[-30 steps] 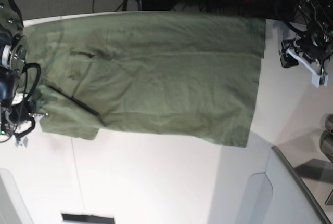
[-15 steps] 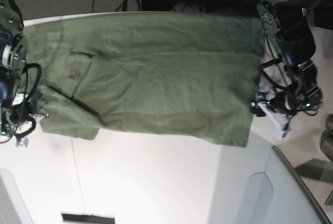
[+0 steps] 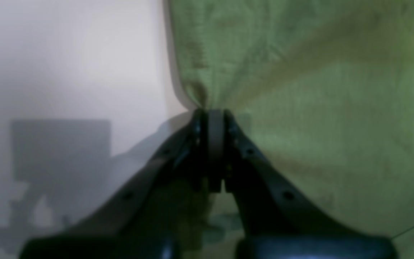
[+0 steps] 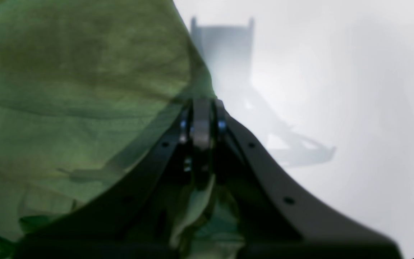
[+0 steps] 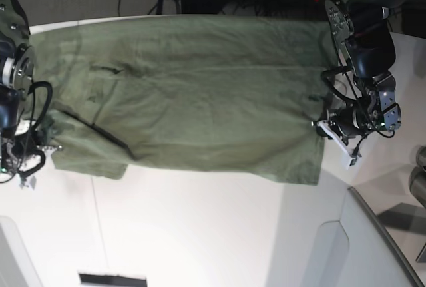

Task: Layout the t-shirt on the table in an organized manner, then fold the t-shirt properly
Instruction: 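Grasp the hem corner with the left gripper and fold it toward the collar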

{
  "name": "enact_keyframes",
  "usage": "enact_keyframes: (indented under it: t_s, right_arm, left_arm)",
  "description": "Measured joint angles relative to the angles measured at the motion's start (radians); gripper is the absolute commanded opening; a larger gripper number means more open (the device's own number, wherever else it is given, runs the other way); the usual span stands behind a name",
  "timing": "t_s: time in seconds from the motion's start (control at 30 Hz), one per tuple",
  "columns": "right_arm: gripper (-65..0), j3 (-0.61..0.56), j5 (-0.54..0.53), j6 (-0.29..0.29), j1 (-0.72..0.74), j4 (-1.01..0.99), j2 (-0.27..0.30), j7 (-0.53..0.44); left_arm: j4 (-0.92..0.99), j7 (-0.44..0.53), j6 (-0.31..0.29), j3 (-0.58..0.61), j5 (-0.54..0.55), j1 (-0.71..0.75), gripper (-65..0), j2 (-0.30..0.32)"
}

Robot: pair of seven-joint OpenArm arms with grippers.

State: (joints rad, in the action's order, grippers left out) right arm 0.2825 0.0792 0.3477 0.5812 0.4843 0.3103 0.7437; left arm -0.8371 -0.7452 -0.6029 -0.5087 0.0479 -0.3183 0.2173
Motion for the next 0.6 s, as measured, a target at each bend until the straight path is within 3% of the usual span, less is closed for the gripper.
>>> enact_keyframes:
  t_s: [0.3,0.47,0.6]
  right_arm:
    - [-65.0,0.0,0.001,0.0,0.0,0.0,-0.003,0.0]
    - [-65.0,0.0,-0.001,0.001,0.0,0.0,-0.003,0.0]
    - [-65.0,0.0,-0.001,0.001,0.0,0.0,-0.003,-0.001]
  left_arm:
    - [-0.353,-0.09,0.0,0.005,-0.005,0.139,-65.0,-0.01]
    - [-0.456,-0.146,-0.001,0.013,-0.002,0.224,-65.0,-0.012]
    - [-0.529,-0.168,0.0,0.083,-0.006,0.304,-65.0,-0.012]
